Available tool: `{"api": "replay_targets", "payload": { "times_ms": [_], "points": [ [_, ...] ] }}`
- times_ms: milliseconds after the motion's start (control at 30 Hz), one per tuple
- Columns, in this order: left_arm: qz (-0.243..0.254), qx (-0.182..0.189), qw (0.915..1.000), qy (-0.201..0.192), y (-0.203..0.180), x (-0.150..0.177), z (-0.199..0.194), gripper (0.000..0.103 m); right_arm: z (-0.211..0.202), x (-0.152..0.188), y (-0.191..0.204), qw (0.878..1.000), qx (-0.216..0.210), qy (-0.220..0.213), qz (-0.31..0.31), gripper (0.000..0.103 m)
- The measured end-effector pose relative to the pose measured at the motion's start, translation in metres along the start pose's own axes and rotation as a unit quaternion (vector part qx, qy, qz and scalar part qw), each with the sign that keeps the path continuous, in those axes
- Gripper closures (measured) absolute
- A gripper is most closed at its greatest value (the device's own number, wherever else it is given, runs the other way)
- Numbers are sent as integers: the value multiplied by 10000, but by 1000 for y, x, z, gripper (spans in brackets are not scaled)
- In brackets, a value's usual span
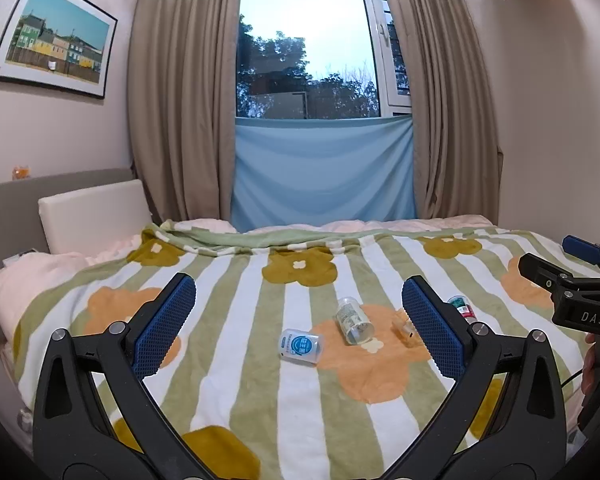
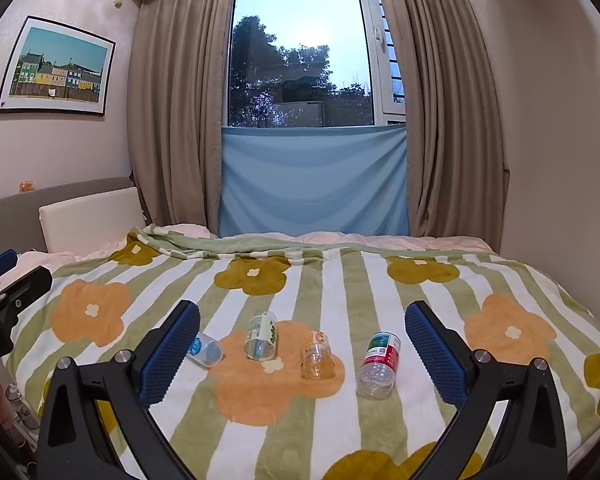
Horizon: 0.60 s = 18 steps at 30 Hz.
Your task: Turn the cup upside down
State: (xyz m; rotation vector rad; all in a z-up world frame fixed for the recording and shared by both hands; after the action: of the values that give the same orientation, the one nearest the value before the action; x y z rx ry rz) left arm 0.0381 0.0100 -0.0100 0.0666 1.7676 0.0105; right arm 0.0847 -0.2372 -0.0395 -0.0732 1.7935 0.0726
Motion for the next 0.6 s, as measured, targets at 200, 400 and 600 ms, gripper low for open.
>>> {"api": "replay_targets", "payload": {
  "times_ms": [200,400,600],
  "points": [
    [25,-4,10000,-4,-1,-1,0,0,0,1,1,10000,5,-42,-7,0],
    [8,5,10000,-5,-1,0,-1,0,0,2,3,10000,8,-49,13,0],
    [30,-1,10000,-20,0,1,-2,0,-2,1,1,10000,-14,-34,28,0]
  ]
}}
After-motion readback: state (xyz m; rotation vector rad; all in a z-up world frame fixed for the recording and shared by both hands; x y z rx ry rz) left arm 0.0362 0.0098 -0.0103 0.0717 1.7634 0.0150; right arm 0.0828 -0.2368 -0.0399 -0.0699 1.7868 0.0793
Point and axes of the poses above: each gripper's, at about its wrist camera, not at the fingertips, and z roughly the way its jaws point, y to its left, x to its underside, the point moved 3 cm from there along z, roughly the way its jaws point, and after that the axes turned 1 degree about y, right-handed, at the moved point
